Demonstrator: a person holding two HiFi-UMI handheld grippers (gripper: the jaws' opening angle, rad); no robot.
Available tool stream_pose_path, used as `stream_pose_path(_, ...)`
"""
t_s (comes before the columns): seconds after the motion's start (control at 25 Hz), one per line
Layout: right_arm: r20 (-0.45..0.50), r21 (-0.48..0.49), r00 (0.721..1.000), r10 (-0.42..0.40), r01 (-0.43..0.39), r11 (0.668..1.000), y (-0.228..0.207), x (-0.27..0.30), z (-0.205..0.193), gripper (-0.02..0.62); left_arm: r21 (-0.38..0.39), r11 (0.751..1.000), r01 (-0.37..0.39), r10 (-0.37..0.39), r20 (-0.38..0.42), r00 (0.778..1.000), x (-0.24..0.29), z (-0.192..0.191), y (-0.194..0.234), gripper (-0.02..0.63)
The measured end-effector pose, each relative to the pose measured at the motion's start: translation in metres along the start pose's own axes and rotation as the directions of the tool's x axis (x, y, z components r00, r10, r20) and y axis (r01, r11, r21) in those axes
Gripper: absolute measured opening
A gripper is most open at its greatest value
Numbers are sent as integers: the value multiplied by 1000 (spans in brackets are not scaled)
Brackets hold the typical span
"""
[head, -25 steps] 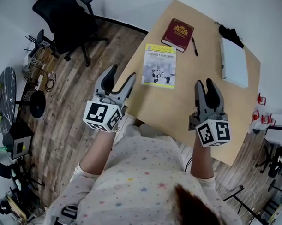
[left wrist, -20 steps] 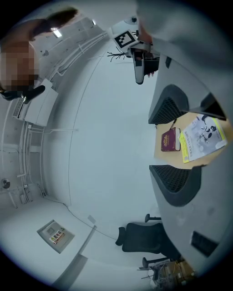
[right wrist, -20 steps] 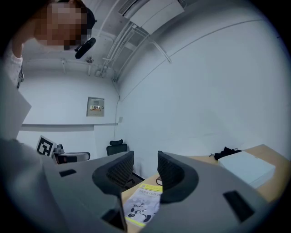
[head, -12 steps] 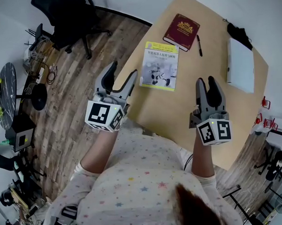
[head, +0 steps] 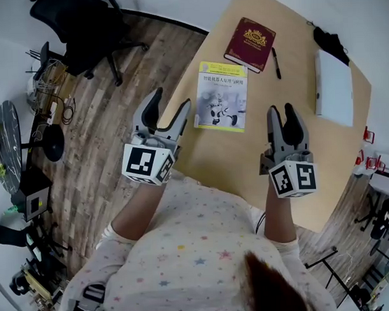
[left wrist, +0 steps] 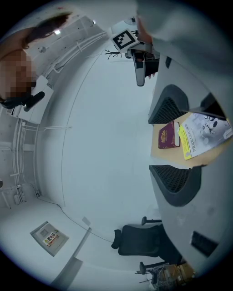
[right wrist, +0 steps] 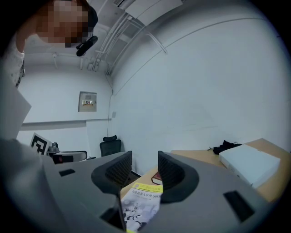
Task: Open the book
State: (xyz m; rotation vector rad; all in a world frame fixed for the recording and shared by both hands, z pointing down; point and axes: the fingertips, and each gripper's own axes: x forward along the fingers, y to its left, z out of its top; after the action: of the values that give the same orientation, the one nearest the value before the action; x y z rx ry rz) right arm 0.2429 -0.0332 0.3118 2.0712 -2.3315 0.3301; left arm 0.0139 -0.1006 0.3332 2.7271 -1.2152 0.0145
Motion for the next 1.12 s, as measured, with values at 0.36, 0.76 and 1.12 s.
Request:
stream_pose_path(0.36, -85, 28, 996, -26, 29, 999, -12, 28, -39, 170, -17, 1000, -1, 0, -44, 999, 22, -27, 19, 260)
stream_pose_path(0.76, -199, 47, 978, -57, 67, 997, -33, 51, -94, 170, -61, 997, -46, 40, -86, 995, 30, -57, 37, 260)
stream_pose_path(1.12, -318, 91, 947, -48, 81, 993, -37, 66, -153, 138, -92, 994, -54, 43, -109, 993, 30, -75, 44, 259)
